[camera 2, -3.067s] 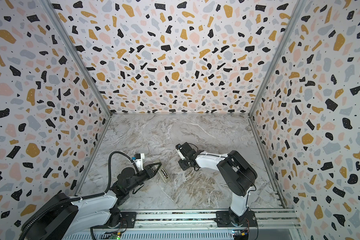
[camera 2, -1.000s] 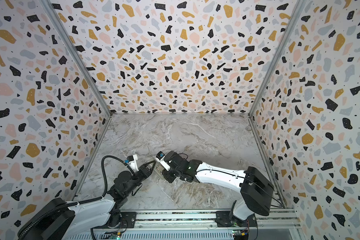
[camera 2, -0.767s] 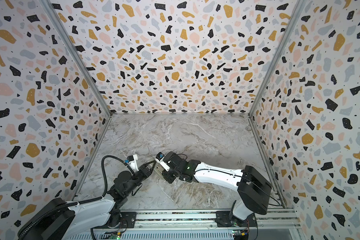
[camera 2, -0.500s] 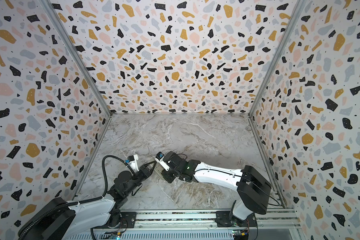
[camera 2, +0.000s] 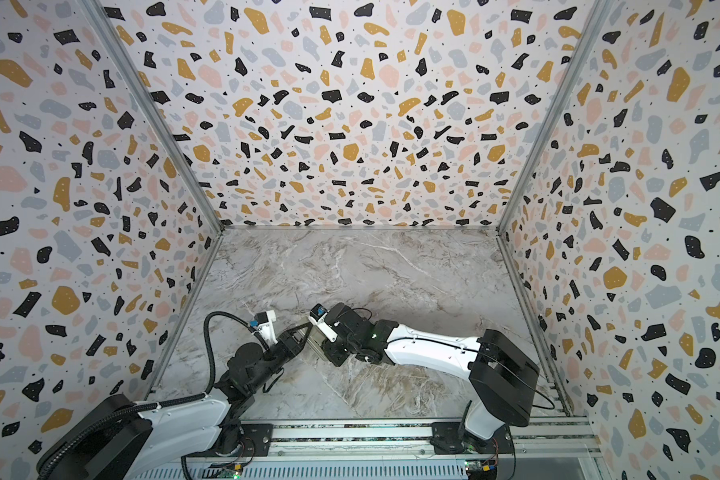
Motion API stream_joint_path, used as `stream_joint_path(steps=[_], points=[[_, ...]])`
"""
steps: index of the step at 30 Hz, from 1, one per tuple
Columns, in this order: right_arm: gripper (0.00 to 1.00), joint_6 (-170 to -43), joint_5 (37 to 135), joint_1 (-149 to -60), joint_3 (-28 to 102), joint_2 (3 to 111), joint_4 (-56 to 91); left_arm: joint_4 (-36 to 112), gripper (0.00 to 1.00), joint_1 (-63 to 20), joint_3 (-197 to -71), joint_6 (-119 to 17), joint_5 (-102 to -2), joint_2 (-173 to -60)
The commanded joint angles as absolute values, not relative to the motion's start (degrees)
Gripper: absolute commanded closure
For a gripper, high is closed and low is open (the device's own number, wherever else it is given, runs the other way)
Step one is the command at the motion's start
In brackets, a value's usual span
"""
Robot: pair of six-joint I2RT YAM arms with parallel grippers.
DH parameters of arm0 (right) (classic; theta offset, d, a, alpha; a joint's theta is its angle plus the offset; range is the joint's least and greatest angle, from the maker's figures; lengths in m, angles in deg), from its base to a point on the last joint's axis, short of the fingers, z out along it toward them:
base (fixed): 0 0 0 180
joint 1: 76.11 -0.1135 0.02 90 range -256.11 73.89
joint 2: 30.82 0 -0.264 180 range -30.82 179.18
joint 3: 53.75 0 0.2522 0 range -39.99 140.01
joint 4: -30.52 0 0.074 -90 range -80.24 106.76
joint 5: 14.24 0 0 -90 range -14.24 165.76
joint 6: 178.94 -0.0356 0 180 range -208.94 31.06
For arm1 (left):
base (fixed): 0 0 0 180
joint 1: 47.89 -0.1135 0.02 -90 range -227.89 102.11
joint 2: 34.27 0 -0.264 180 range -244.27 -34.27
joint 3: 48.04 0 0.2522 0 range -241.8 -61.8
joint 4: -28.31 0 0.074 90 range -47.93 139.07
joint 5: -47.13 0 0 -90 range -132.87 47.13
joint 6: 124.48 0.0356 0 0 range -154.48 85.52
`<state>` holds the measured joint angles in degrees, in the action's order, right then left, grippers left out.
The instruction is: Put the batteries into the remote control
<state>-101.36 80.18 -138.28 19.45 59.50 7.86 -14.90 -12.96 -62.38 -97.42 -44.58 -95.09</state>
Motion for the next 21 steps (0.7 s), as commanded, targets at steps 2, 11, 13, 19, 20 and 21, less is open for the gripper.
stream_joint_path(steps=[2,11,13,19,20,21], points=[[0.91,-101.9,80.4,-138.6,21.6,59.5,8.5,-21.9,1.0,-12.9,-62.4,-96.4,-46.8,-95.0],[0.89,-102.2,80.8,-138.5,21.6,59.9,9.1,-23.2,1.0,-12.2,-62.7,-96.2,-47.3,-95.3],[0.88,-102.2,80.9,-138.4,21.6,59.9,9.3,-23.1,1.0,-12.1,-62.8,-96.1,-47.3,-95.4],[0.83,-102.4,80.9,-138.4,21.5,59.9,9.5,-23.2,1.0,-12.0,-62.9,-96.1,-47.2,-95.4],[0.82,-102.5,80.7,-138.4,21.4,59.8,9.5,-23.2,1.0,-12.0,-62.8,-96.1,-47.2,-95.4],[0.81,-102.5,80.6,-138.4,21.4,59.8,9.5,-23.2,1.0,-11.9,-62.8,-96.1,-47.2,-95.4]])
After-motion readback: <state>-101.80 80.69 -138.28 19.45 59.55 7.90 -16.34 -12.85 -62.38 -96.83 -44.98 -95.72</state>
